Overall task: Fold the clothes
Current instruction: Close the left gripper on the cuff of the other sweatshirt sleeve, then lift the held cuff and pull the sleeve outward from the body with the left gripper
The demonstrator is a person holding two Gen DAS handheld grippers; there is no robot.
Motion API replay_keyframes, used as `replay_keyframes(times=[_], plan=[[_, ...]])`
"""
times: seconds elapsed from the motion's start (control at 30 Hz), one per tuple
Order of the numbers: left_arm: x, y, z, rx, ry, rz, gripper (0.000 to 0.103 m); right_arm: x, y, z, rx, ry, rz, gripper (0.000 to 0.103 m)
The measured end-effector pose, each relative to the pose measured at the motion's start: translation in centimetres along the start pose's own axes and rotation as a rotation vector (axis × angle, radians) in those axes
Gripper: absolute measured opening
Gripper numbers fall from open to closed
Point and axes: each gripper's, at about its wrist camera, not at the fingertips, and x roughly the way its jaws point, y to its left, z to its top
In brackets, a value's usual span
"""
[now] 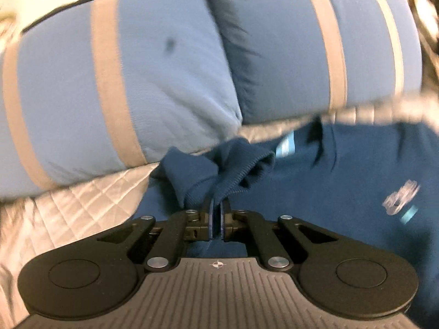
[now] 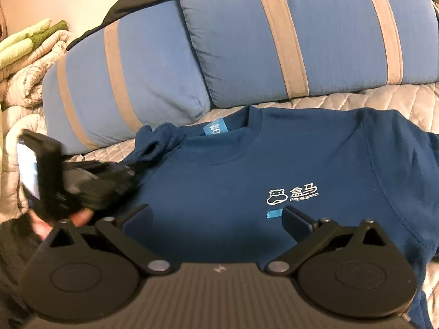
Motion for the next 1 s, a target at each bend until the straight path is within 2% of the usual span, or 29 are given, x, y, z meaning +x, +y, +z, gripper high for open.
replay_keyframes(times=[0.1,0.23,0.4,0.73,1.0], plan=[[-2.4,2.7,0.8,-0.134,-0.015,-0.048,0.005,-0.1,0.0,0.0,0.003,-0.002,0.019,0.103],[-5.2,5.9,1.0,-0.246,-0.039,-0.059,0.005,-0.2,0.1,0.0,-0.001,-0.003,0.035,0.103],[-8.1,8.6,0.3,-0.263,-0.057,-0.010,0.005,-0.1,0.1,-0.1,-0.001,0.009,0.037,0.103],[-12.0,11.5,-3.3,-0.183,-0.040,0.133,0.005,-0.1,0.3,-0.3,-0.008,0.019,0.039,0.103],[-14.3,15.4,-7.5,-0.241,-0.014,0.264,0.005,0.0,0.5,-0.5,-0.009,0.032,0.042,0.103]])
